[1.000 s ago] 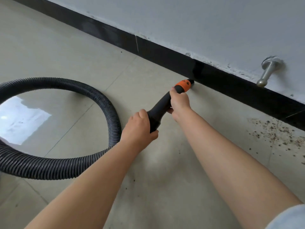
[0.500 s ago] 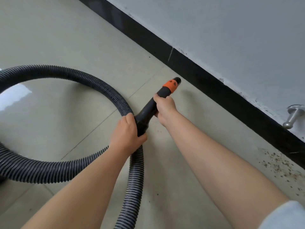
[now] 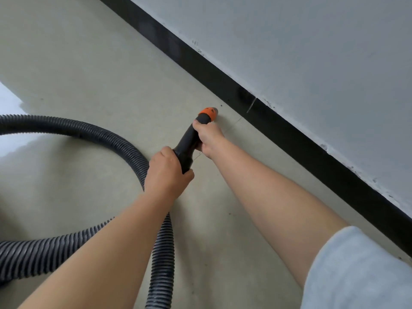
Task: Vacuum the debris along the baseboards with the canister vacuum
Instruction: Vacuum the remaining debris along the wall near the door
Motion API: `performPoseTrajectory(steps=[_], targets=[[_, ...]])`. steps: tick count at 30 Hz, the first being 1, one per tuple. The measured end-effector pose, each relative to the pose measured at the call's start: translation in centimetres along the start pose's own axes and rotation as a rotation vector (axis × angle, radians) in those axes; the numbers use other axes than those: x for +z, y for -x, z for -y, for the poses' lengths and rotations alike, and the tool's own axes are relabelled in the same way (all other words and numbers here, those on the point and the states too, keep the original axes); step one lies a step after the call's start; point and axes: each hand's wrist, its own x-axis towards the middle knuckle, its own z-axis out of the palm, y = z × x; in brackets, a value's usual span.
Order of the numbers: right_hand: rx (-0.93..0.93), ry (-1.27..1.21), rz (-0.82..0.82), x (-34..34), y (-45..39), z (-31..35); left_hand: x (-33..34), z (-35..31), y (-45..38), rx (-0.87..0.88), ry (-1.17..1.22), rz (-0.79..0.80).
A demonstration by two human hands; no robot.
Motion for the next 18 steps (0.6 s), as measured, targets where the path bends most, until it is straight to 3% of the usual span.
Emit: performPoseTrajectory(steps=[11, 18], targets=[[-0.047, 0.126, -0.021, -3.1, -4.0, 1.0, 3.5, -2.4, -2.9, -0.001, 0.076, 0.037], [0.111, -0.104, -0.112, -5.2, -1.0, -3.8, 2.4, 0.4, -2.4, 0.104, -0.122, 0.391]])
